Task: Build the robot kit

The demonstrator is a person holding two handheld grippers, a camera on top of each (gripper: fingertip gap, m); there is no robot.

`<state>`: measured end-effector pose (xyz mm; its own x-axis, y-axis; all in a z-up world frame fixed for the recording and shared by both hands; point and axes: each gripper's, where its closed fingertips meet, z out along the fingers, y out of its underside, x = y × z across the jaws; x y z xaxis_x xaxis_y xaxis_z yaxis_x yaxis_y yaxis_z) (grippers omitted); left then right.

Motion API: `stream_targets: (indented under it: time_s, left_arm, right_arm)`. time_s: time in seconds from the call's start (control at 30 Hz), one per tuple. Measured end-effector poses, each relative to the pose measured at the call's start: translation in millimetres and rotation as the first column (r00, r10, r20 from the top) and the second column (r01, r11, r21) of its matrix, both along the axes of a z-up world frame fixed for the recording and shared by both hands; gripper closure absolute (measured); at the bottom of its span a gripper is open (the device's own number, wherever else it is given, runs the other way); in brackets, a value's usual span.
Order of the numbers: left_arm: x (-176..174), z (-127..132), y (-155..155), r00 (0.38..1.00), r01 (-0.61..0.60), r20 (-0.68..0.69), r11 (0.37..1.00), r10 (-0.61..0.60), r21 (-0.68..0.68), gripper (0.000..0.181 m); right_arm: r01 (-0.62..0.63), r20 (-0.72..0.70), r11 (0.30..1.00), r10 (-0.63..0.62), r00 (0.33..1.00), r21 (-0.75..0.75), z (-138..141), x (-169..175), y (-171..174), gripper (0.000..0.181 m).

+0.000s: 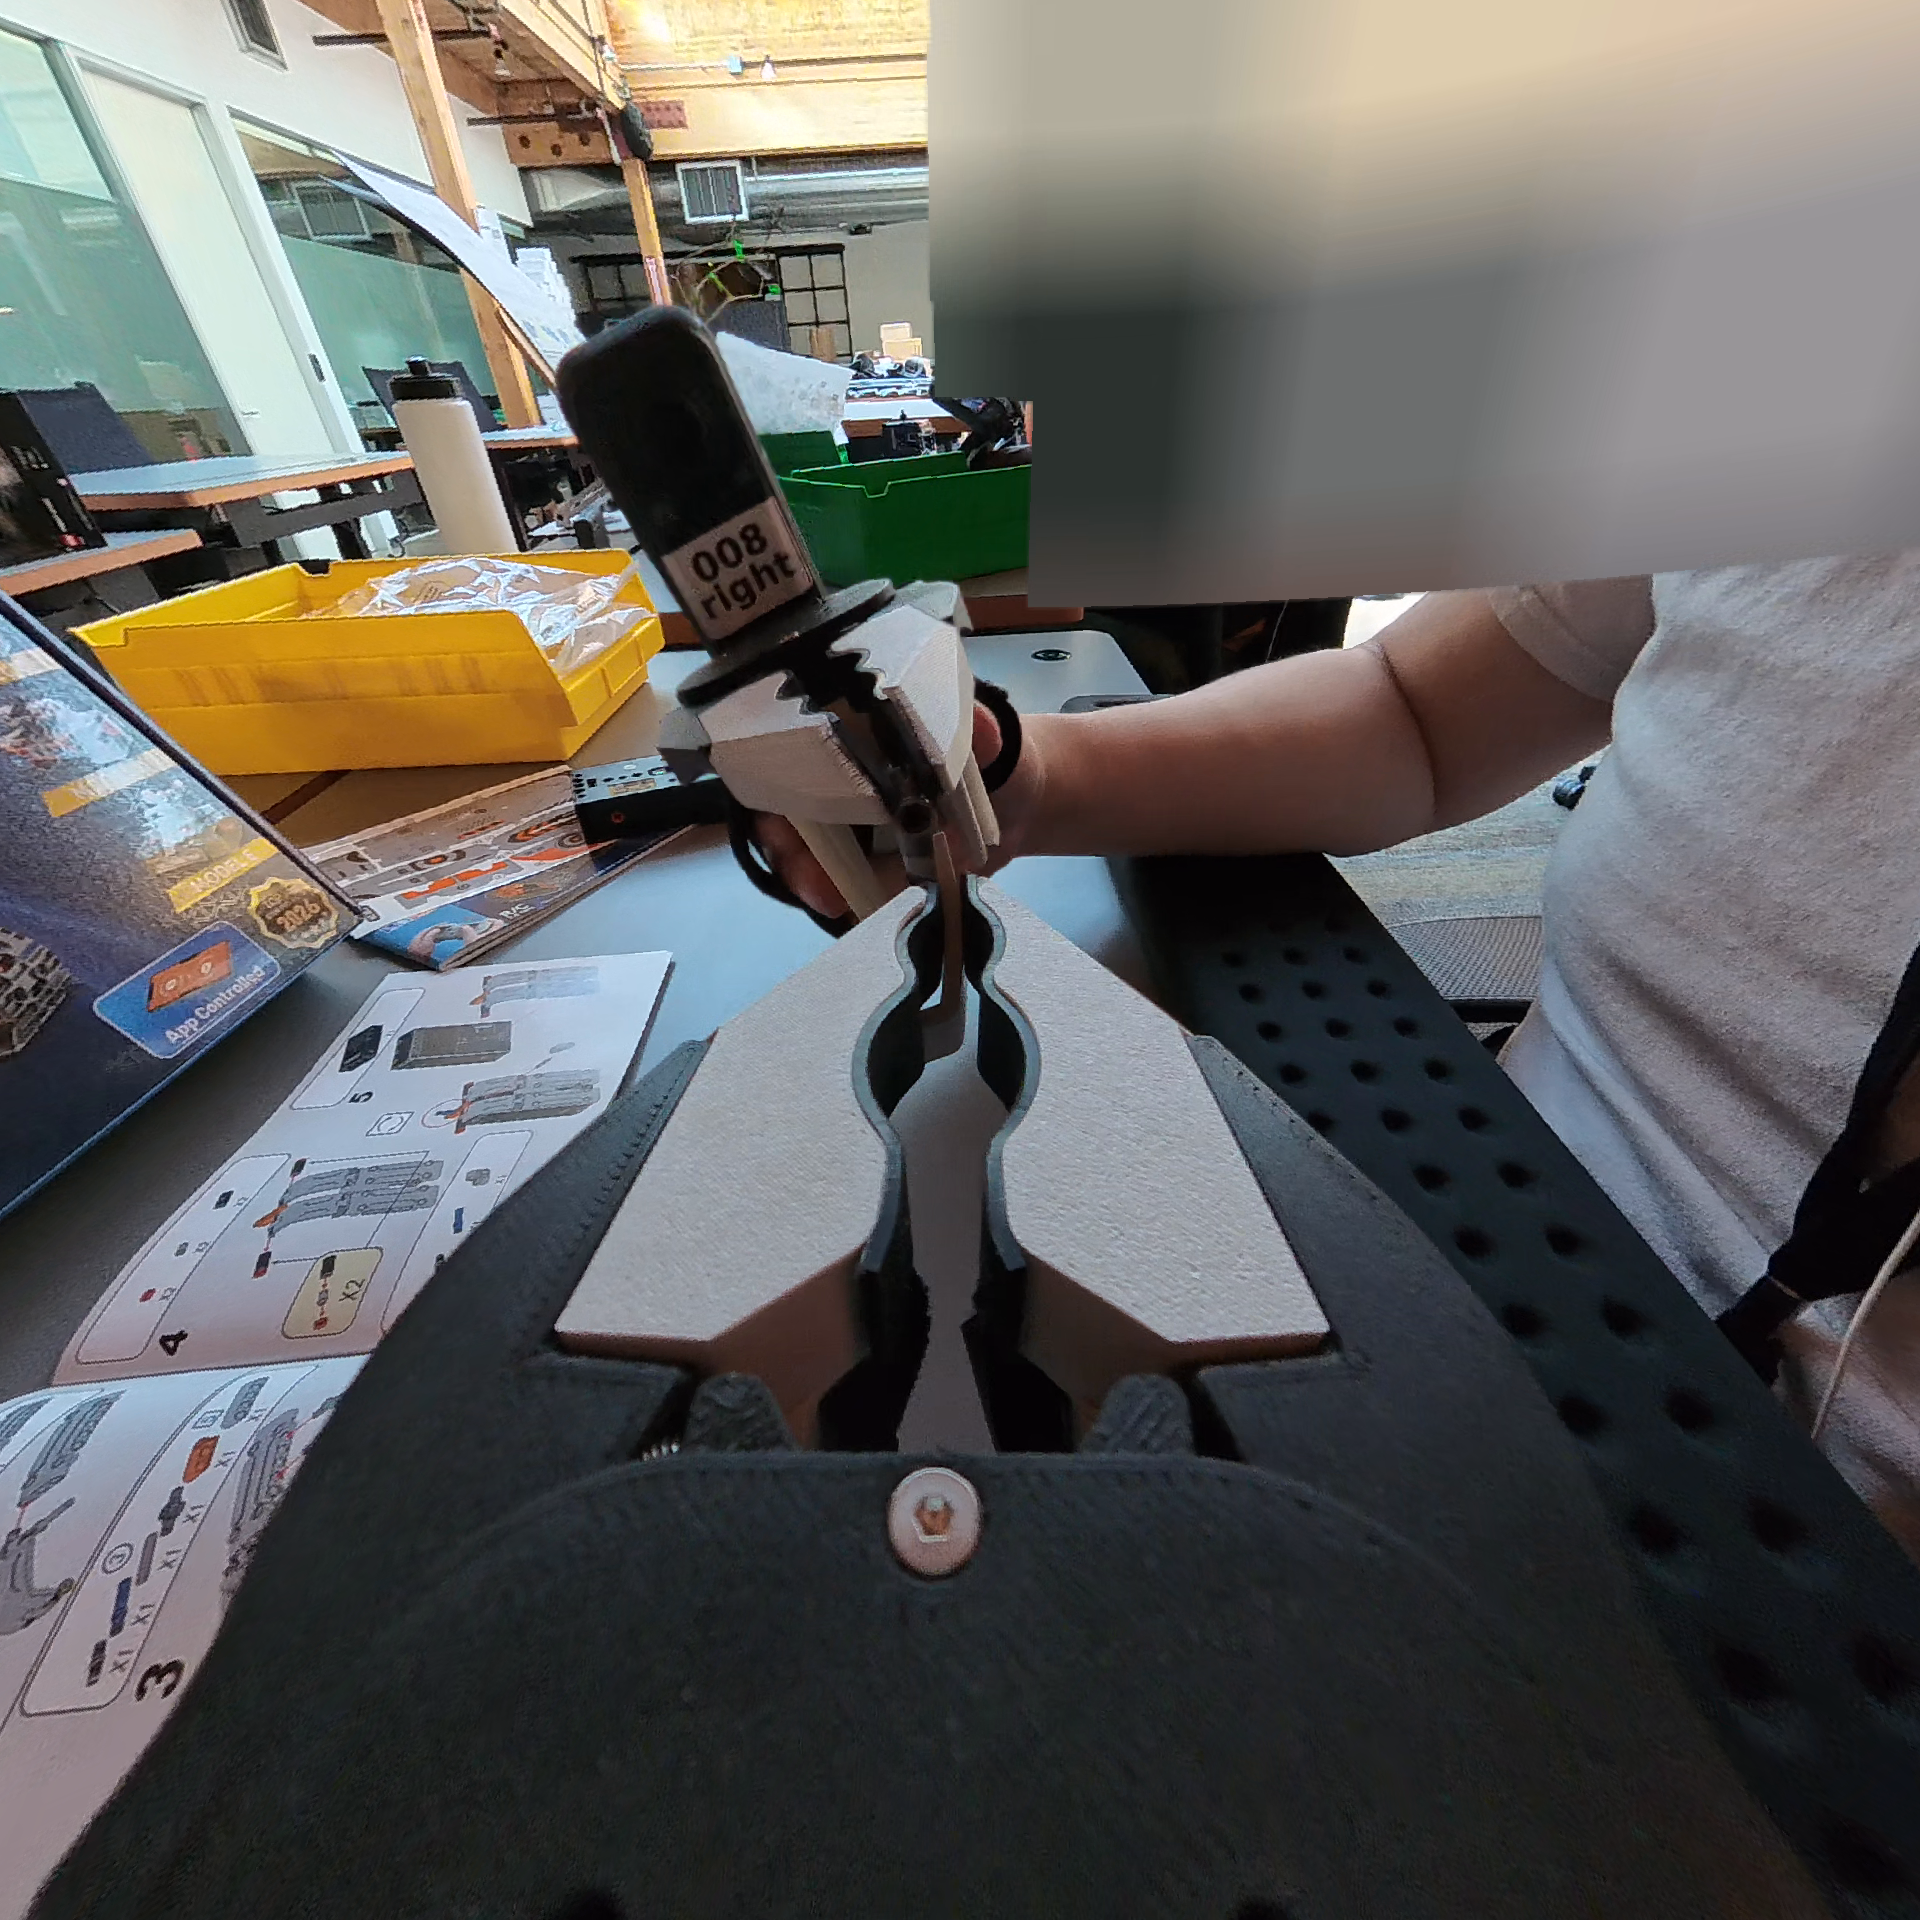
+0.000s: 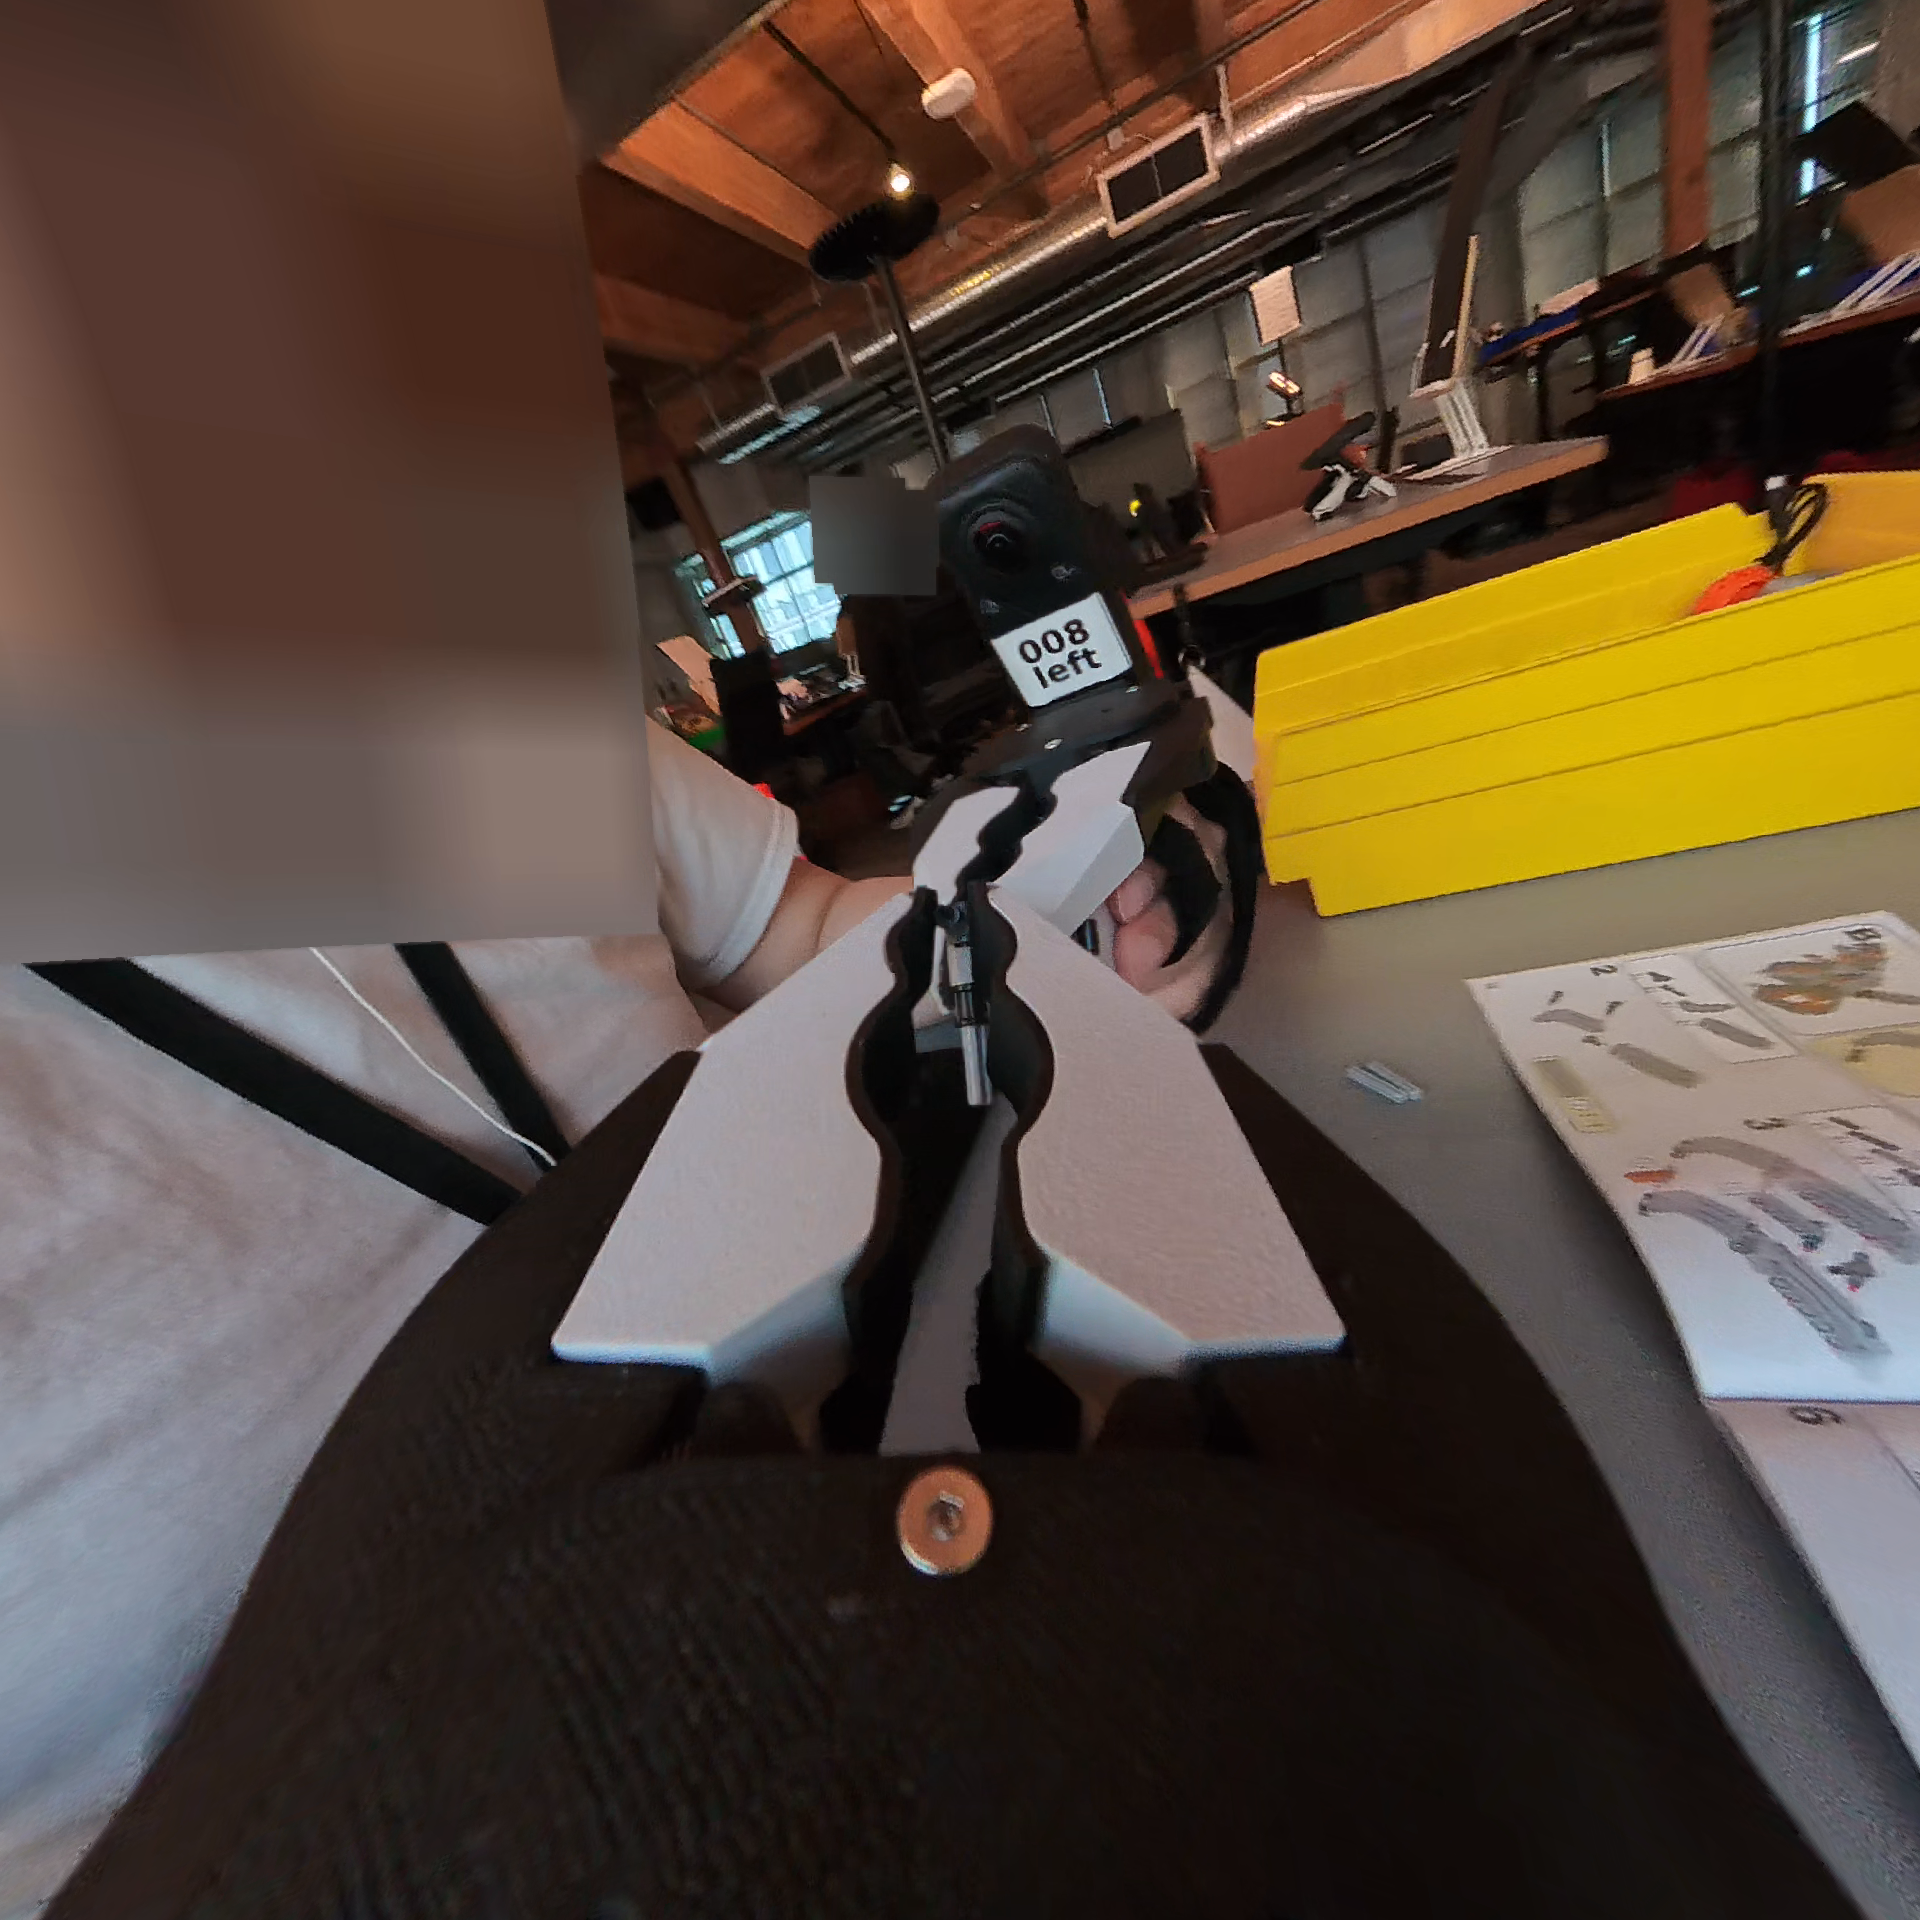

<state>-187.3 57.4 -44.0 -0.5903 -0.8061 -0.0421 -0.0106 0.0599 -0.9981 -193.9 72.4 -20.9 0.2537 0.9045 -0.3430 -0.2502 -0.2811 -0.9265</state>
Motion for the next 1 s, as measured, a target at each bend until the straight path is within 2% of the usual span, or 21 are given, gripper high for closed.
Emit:
stream_targets:
  time_s: [0.2, 0.47, 0.67, 1.0]
  left_arm:
    - [4, -3, 6, 0.999, -0.039, -0.013, 0.999, 0.039, 0.003, 0.181]
    - [5, -5, 7, 0.998, -0.049, -0.024, 0.999, 0.049, 0.013, 0.181]
    - [8, 6, 11, 0.995, -0.086, 0.042, 0.994, 0.089, -0.063, 0.167]
    - [6, 24, 11, 0.99, -0.051, 0.113, 0.971, 0.08, -0.234, 0.168]
  right_arm:
    - [0.078, 0.064, 0.996, -0.081, 0.995, 0.052, -1, 7, 6, 0.175]
    - [0.103, 0.16, 0.99, -0.118, 0.98, 0.096, -9, 7, 5, 0.178]
    - [0.12, 0.106, 0.986, -0.132, 0.986, 0.114, 0, 9, 5, 0.179]
    - [0.14, 0.032, 0.978, -0.147, 0.989, 0.152, 9, 6, 7, 0.179]
